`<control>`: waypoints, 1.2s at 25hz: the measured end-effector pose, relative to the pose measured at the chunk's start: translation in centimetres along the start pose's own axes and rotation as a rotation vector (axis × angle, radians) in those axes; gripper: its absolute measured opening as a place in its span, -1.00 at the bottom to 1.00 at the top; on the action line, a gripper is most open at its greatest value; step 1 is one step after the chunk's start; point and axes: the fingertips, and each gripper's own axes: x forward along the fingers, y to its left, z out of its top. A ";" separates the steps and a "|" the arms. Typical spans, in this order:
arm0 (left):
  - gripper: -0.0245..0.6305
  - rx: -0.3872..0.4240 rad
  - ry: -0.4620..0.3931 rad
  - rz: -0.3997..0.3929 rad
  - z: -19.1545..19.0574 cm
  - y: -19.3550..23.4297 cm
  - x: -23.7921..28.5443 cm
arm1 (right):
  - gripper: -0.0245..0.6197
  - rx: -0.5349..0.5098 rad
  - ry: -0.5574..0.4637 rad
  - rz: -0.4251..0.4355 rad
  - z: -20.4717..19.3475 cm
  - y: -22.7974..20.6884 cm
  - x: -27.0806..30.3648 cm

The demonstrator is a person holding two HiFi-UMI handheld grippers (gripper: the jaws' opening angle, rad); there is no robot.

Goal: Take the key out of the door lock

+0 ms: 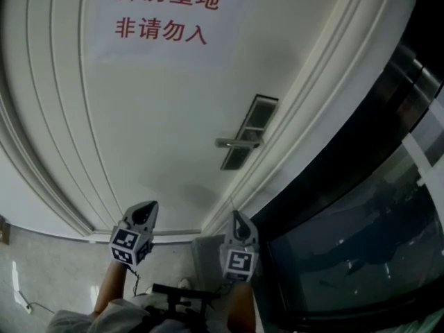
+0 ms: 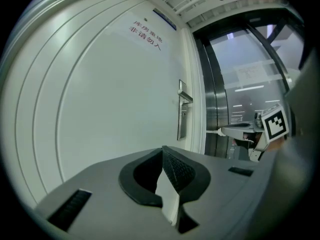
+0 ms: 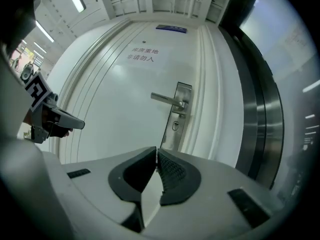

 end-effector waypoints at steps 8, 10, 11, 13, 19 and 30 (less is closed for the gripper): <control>-0.90 0.022 -0.014 -0.017 0.2 -0.1 -1.5 | -0.87 0.101 0.004 -0.014 -0.3 2.4 -2.1; -0.90 0.028 -0.013 -0.025 0.2 -0.3 -2.0 | -0.87 0.128 0.005 -0.014 -0.3 3.1 -2.7; -0.90 0.029 -0.014 -0.030 0.2 -0.3 -2.2 | -0.87 0.139 0.007 -0.015 -0.3 3.4 -2.9; -0.90 0.029 -0.015 -0.038 0.2 -0.4 -2.6 | -0.87 0.164 0.008 -0.016 -0.3 4.0 -3.5; -0.91 0.031 -0.014 -0.042 -0.2 -0.3 -3.8 | -0.87 0.229 0.011 0.008 -0.7 5.9 -4.5; -0.90 0.031 -0.017 -0.036 -0.3 -0.4 -4.8 | -0.87 0.219 0.000 0.027 -0.5 7.2 -5.2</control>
